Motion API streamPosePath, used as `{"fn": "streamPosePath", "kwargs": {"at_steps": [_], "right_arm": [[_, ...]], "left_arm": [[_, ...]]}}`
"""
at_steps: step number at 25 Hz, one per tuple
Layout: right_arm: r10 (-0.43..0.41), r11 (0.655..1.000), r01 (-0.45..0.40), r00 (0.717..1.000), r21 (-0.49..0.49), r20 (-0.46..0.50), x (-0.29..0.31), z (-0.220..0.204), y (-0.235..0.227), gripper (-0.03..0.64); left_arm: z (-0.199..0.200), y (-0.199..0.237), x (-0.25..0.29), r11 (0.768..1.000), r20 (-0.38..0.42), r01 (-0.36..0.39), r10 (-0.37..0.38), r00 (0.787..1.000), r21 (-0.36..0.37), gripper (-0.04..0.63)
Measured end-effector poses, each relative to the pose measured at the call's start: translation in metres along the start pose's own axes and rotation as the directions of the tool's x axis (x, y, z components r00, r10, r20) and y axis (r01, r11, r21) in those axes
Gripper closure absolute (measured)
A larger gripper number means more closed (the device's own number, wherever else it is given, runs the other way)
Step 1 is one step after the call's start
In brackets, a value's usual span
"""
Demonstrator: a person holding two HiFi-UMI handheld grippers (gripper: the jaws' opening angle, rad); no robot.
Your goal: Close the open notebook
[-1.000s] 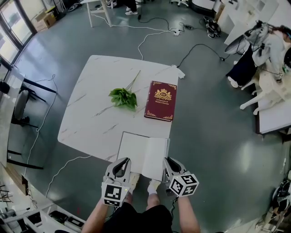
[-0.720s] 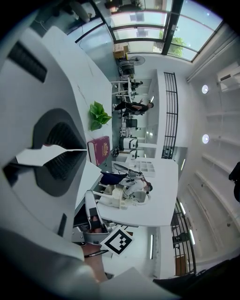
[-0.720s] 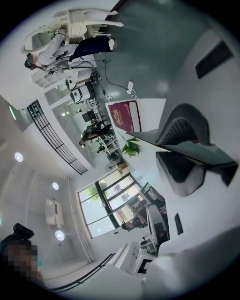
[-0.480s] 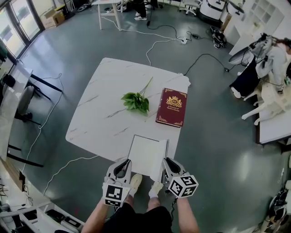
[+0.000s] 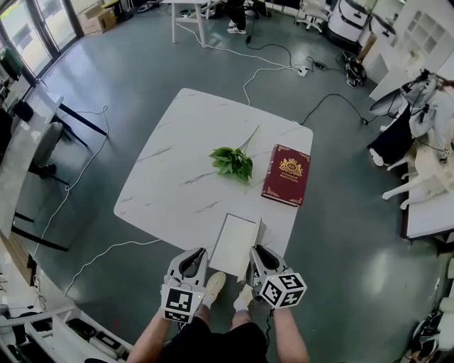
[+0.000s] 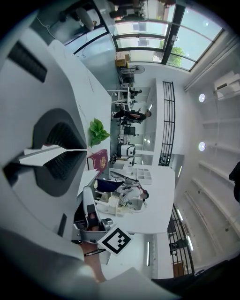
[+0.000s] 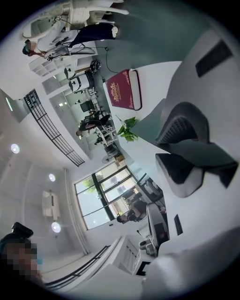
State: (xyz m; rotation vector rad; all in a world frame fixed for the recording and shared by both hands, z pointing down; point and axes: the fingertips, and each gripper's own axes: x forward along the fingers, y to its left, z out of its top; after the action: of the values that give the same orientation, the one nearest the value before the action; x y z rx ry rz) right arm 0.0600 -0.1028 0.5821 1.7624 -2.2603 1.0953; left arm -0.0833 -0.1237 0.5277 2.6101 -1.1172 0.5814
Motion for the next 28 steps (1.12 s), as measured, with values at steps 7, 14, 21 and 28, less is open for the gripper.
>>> {"fn": "streamPosePath", "kwargs": {"at_steps": [7,14,21,28], "right_arm": [[-0.028,0.996,0.023,0.998,-0.092,-0.059,0.039,-0.012,0.023,0.531],[-0.070,0.988,0.051,0.989,-0.145,-0.130,0.080,-0.033,0.032,0.528],[-0.137,0.963,0.086,0.972,-0.256,-0.191,0.115,-0.056,0.035,0.522],[-0.183,0.942,0.099,0.953,-0.321,-0.242,0.142,-0.080,0.031,0.509]], "left_arm": [[-0.014,0.037,-0.007,0.998,0.014,-0.043,0.044,0.999,-0.042,0.566],[-0.039,0.069,-0.012,0.993,-0.032,-0.076,0.073,0.997,-0.092,0.566],[-0.067,0.088,-0.009,0.985,-0.057,-0.094,0.086,0.995,-0.147,0.566],[-0.092,0.099,-0.008,0.980,-0.079,-0.100,0.087,0.993,-0.173,0.566]]}}
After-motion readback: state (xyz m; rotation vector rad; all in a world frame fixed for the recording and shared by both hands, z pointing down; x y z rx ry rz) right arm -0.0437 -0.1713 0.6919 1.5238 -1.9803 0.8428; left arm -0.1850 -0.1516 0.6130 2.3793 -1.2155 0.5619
